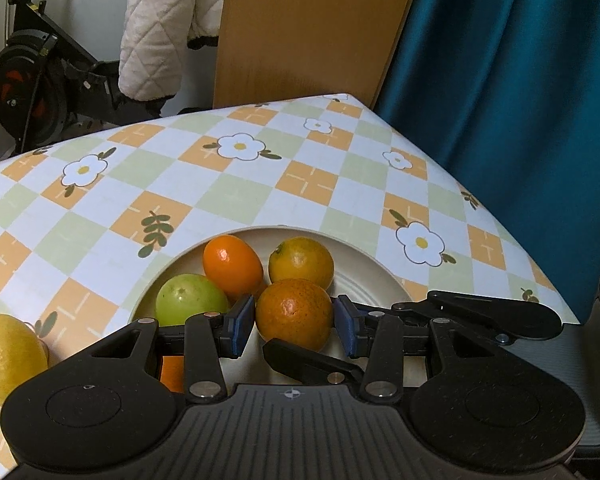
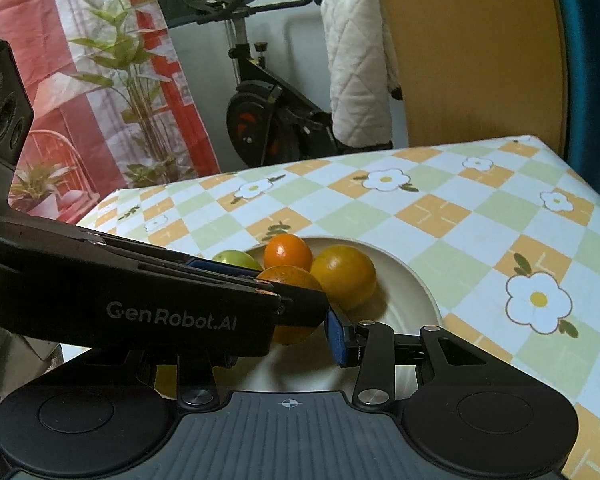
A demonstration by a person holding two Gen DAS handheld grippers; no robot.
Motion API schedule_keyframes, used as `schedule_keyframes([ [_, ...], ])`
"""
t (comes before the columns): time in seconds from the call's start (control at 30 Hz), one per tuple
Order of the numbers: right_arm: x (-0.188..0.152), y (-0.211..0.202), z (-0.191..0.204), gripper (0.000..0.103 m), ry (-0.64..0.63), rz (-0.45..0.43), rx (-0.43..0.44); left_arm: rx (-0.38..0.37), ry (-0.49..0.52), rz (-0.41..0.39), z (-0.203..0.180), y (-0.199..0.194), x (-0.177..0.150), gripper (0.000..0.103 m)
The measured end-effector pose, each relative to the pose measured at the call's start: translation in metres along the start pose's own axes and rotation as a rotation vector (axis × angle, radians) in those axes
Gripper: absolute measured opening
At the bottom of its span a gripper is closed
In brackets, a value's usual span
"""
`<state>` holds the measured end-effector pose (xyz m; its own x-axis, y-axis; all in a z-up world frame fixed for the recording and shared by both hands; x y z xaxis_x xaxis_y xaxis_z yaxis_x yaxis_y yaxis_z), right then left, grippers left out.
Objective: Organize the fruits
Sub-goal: 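Carry the dark orange with the left gripper over the plate and lower it, then open the left gripper to release the dark orange and withdraw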
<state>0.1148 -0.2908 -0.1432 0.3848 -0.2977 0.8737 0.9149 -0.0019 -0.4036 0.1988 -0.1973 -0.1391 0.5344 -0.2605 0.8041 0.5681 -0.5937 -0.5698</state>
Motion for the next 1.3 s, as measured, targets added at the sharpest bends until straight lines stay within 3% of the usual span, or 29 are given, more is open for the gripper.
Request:
schedule_keyframes([
  [0.67, -0.004, 0.010, 0.005, 0.038, -0.021, 0.040, -0.022, 0.022, 0.006, 0.013, 0.004, 0.005, -0.004, 0.046],
  [1.3, 0.011, -0.010, 0.041, 0.039, -0.083, 0.028, -0.006, 0.044, -0.020, -0.066, 0.017, -0.045, 0.005, 0.046],
])
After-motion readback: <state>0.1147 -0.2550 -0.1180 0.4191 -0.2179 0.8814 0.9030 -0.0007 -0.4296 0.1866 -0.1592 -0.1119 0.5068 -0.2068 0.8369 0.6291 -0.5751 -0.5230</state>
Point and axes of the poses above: each gripper's, at about its wrist camera, not at the fingertips, and y roughly the way its jaws point, z to its left, x to its top, the point moved 5 cm from there along y, roughly the way its jaws point, and after that the axes turned 14 degrees about -z, right-handed, at the moved point
